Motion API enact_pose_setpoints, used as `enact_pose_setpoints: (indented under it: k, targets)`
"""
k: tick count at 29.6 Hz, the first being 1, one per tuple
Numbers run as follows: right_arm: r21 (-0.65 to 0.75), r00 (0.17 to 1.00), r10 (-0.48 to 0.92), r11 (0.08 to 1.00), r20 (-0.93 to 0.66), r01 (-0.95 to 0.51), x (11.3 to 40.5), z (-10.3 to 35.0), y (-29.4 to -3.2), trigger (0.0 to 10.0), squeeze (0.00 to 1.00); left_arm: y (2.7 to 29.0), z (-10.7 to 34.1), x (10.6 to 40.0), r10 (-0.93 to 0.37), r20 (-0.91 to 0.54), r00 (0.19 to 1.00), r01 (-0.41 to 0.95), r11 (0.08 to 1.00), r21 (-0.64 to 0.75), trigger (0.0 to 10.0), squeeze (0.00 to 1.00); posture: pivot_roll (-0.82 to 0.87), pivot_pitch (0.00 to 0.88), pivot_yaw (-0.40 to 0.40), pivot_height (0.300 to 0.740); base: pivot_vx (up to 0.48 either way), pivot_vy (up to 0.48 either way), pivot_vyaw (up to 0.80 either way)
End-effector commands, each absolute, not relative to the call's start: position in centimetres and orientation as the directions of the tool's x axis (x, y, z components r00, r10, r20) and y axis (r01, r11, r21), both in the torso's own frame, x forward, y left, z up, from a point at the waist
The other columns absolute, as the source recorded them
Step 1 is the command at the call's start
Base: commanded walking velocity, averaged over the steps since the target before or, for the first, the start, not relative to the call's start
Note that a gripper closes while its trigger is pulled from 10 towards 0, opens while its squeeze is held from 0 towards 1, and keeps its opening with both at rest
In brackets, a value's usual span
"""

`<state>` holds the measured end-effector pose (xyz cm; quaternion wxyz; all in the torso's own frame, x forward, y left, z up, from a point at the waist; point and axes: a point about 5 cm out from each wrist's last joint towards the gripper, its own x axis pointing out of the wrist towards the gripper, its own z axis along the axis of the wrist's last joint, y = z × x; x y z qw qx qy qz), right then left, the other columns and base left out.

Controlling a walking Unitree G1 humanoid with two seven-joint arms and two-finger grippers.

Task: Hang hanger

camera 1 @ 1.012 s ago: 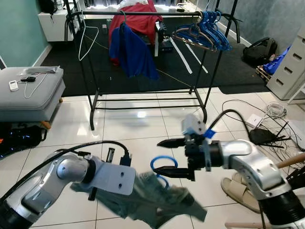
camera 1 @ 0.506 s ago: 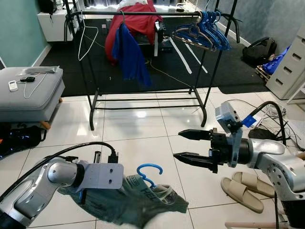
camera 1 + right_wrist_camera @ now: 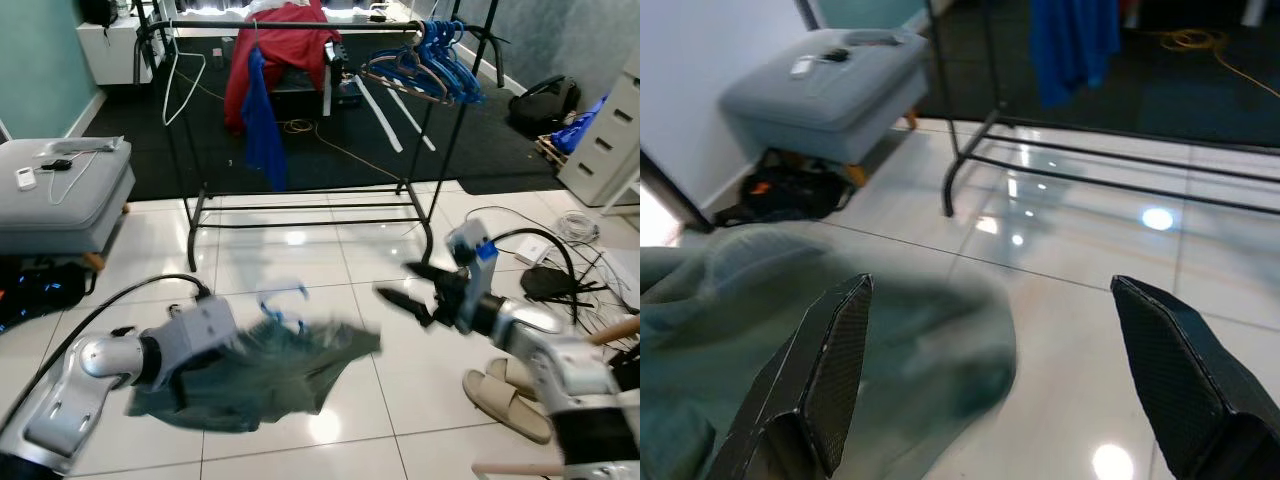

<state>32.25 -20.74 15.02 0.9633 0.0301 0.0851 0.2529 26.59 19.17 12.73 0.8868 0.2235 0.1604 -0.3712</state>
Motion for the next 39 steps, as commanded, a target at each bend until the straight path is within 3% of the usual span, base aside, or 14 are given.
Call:
enact_pose_setpoints:
  k: [1, 2, 5, 6, 7, 9, 11, 14, 19, 33, 39]
  targets:
    - [0.112, 0.900, 0.415, 0.909, -0.136, -0.402, 32.6, 14.9, -21.4, 10.0, 0.00, 20.2, 12.4, 26.8, -0.535, -0.427, 0.729, 0.655, 0.726, 0.209, 0.0, 0.00, -0.04, 0.083, -0.017, 0.740, 0.000, 0.000, 0.00]
    - [0.123, 0.923, 0.364, 0.929, -0.126, -0.350, 32.8, 14.9, -21.9, 10.0, 0.00, 20.6, 12.5, 27.2, -0.480, -0.386, 0.788, 0.568, 0.809, 0.152, 0.0, 0.00, -0.05, 0.091, -0.018, 0.740, 0.000, 0.000, 0.00]
    - [0.127, 0.937, 0.327, 0.942, -0.126, -0.312, 33.0, 15.0, -22.2, 10.0, 0.00, 20.9, 12.6, 27.6, -0.428, -0.352, 0.833, 0.489, 0.866, 0.106, 0.0, 0.00, -0.05, 0.092, -0.018, 0.740, 0.000, 0.000, 0.00]
    - [0.125, 0.947, 0.298, 0.951, -0.120, -0.283, 33.1, 15.0, -22.5, 10.0, 0.00, 21.5, 12.6, 27.9, -0.347, -0.305, 0.887, 0.378, 0.924, 0.049, 10.0, 0.00, -0.06, 0.092, -0.021, 0.740, 0.000, 0.000, 0.00]
    - [0.125, 0.947, 0.298, 0.951, -0.120, -0.283, 33.1, 15.0, -22.5, 10.0, 0.00, 21.5, 12.6, 27.9, -0.347, -0.305, 0.887, 0.378, 0.924, 0.049, 10.0, 0.00, -0.06, 0.092, -0.021, 0.740, 0.000, 0.000, 0.00]
    - [0.127, 0.961, 0.251, 0.963, -0.112, -0.237, 33.3, 14.9, -22.8, 10.0, 0.00, 22.7, 12.7, 28.2, -0.164, -0.233, 0.959, 0.167, 0.986, -0.004, 10.0, 0.00, -0.05, 0.092, -0.017, 0.740, 0.000, 0.000, -0.24]
    - [0.129, 0.967, 0.227, 0.969, -0.112, -0.213, 33.6, 14.7, -22.7, 10.0, 0.00, 23.7, 13.0, 28.1, -0.021, -0.197, 0.980, 0.024, 1.000, 0.013, 10.0, 0.00, -0.04, 0.093, -0.016, 0.740, 0.000, 0.000, -0.64]
    - [0.131, 0.972, 0.210, 0.972, -0.107, -0.196, 33.9, 14.7, -22.6, 10.0, 0.00, 24.2, 13.3, 28.0, 0.064, -0.179, 0.982, -0.057, 0.997, 0.047, 10.0, 0.00, -0.04, 0.095, -0.017, 0.740, 0.000, 0.000, -0.80]
    - [0.141, 0.974, 0.203, 0.972, -0.098, -0.188, 34.1, 14.7, -22.5, 10.0, 0.00, 24.5, 13.6, 27.8, 0.115, -0.160, 0.980, -0.103, 0.991, 0.080, 10.0, 0.00, -0.04, 0.090, -0.017, 0.740, 0.000, 0.000, -0.80]
    - [0.178, 0.985, 0.165, 0.972, -0.050, -0.154, 34.7, 15.0, -22.6, 10.0, 0.00, 24.5, 14.3, 28.7, 0.220, -0.112, 0.969, -0.207, 0.972, 0.116, 10.0, 0.00, 0.01, 0.082, -0.019, 0.740, 0.000, 0.000, 0.00]
    - [0.155, 0.983, 0.175, 0.974, -0.058, -0.165, 35.0, 15.0, -22.5, 10.0, 0.00, 24.2, 14.4, 28.8, 0.193, -0.103, 0.976, -0.186, 0.979, 0.081, 10.0, 0.00, 0.01, 0.089, -0.029, 0.740, 0.000, 0.000, 0.00]
